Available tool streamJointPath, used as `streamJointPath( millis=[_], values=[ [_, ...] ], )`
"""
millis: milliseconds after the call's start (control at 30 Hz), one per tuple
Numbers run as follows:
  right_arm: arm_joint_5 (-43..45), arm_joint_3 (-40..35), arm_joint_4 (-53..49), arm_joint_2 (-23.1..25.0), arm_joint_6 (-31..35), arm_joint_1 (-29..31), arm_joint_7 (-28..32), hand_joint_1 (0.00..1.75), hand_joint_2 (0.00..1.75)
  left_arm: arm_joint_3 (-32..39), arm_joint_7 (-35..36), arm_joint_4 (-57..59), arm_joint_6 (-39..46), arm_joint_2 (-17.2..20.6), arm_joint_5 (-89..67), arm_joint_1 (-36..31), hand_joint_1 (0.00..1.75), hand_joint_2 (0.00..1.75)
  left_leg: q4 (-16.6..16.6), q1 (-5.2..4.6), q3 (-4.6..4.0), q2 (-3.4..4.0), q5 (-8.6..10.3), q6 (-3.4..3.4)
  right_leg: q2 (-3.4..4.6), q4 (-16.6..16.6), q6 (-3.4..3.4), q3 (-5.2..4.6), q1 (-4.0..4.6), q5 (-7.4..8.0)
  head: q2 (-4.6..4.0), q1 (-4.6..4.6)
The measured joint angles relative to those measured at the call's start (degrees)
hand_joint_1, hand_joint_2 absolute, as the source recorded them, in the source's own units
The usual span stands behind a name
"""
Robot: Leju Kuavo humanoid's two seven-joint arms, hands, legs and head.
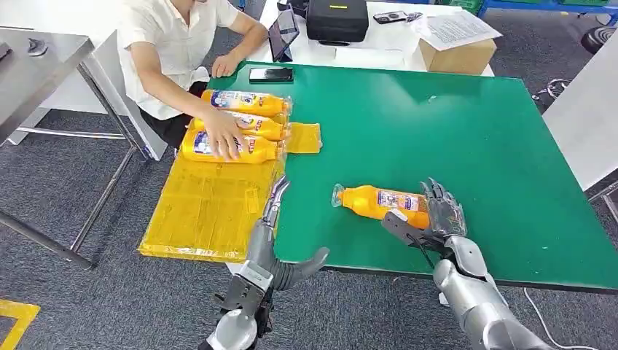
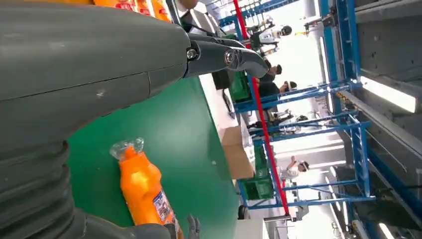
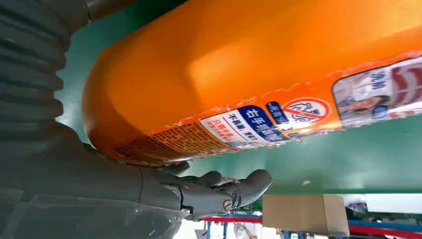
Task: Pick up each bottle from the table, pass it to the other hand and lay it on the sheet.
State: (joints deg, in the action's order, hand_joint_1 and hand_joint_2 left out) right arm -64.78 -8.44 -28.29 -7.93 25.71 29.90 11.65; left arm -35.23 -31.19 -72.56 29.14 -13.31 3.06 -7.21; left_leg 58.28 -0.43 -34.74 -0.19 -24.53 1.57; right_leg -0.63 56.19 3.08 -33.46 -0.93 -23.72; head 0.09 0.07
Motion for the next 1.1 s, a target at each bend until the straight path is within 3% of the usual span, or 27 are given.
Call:
streamJointPath(
  millis=[33,100,333,500,633,700,767,1000,1033,1067,1100],
  values=[
    [0.0,0.0,0.2,0.0,0.0,0.1,0.0,1.66,1.75,0.0,0.0,0.0,0.0,0.0,0.0,0.0,0.0,1.75,0.0,0.0,0.04,0.0,0.02,0.03,0.0,0.0,0.01,0.05,0.0,0.01,0.0,0.0],
    [0.0,-0.2,0.7,-0.1,-0.2,0.1,-0.2,1.75,1.75,0.0,0.0,0.0,0.0,0.0,0.0,0.0,0.0,1.75,0.0,0.0,0.15,0.0,0.02,0.03,0.0,0.0,0.02,0.17,0.0,0.02,0.0,0.0],
    [0.2,-0.5,1.4,-1.0,-6.5,0.8,-6.6,1.75,1.75,-0.2,1.4,0.0,-0.1,0.0,-1.0,-0.1,0.0,1.75,0.0,0.0,0.48,0.02,0.01,0.04,0.01,-0.1,0.03,0.27,0.0,0.02,0.0,0.02],
    [2.3,-0.5,1.4,-1.8,-7.6,0.8,-6.0,1.75,1.75,-0.2,1.8,0.0,-0.3,0.0,-1.4,-0.1,0.0,1.75,0.0,0.01,0.76,-0.02,-0.13,0.21,-0.03,-0.2,0.14,0.25,0.01,-0.11,0.0,0.0],
    [10.5,1.4,1.4,-2.0,-12.6,0.5,2.0,1.75,1.75,0.0,1.9,0.0,-0.9,0.1,-1.6,0.0,0.0,1.75,0.0,0.03,0.84,0.03,-0.18,0.22,0.0,-0.2,0.15,0.37,0.03,-0.11,0.0,0.02],
    [19.1,3.7,1.0,-1.9,-19.5,0.3,8.6,1.75,1.75,0.2,1.2,0.0,-1.0,0.1,-0.3,0.1,0.0,1.75,0.0,0.08,0.99,0.16,-0.37,0.1,0.13,-0.3,0.11,1.03,0.09,-0.05,0.0,0.07],
    [25.4,5.6,-0.2,-0.9,-24.9,-1.3,14.5,1.75,1.75,0.5,1.0,0.0,-1.8,0.1,2.6,0.1,0.0,1.75,0.0,0.09,1.11,0.62,-0.4,0.1,0.51,-0.3,0.03,1.03,0.11,0.03,0.0,0.02],
    [37.9,7.5,-8.4,2.4,-29.0,-7.5,20.5,1.75,1.75,2.5,4.9,0.5,-7.1,0.1,15.0,0.2,0.0,1.75,0.0,0.16,0.92,0.62,-0.34,0.11,0.52,-0.2,0.01,0.92,0.16,0.03,0.0,0.0],
    [39.4,7.4,-10.2,3.1,-29.3,-8.6,20.6,1.75,1.75,2.9,5.2,0.8,-7.6,0.1,16.1,0.1,0.0,0.0,0.0,0.15,0.84,0.62,-0.32,0.09,0.52,-0.2,0.01,0.85,0.16,0.03,0.0,0.02],
    [41.0,7.2,-12.2,4.0,-29.5,-9.5,20.5,1.75,1.75,3.3,6.0,1.2,-8.6,0.1,17.7,0.1,0.0,1.75,0.0,0.15,0.76,0.62,-0.29,0.08,0.52,-0.2,0.01,0.77,0.15,0.04,0.0,-0.02],
    [42.5,6.8,-14.0,4.6,-29.9,-10.3,20.1,1.75,1.75,3.5,7.1,1.7,-9.8,0.1,19.2,0.0,0.0,1.75,0.0,0.15,0.65,0.62,-0.26,0.1,0.52,-0.2,0.01,0.66,0.15,0.05,0.0,0.02]
  ],
)
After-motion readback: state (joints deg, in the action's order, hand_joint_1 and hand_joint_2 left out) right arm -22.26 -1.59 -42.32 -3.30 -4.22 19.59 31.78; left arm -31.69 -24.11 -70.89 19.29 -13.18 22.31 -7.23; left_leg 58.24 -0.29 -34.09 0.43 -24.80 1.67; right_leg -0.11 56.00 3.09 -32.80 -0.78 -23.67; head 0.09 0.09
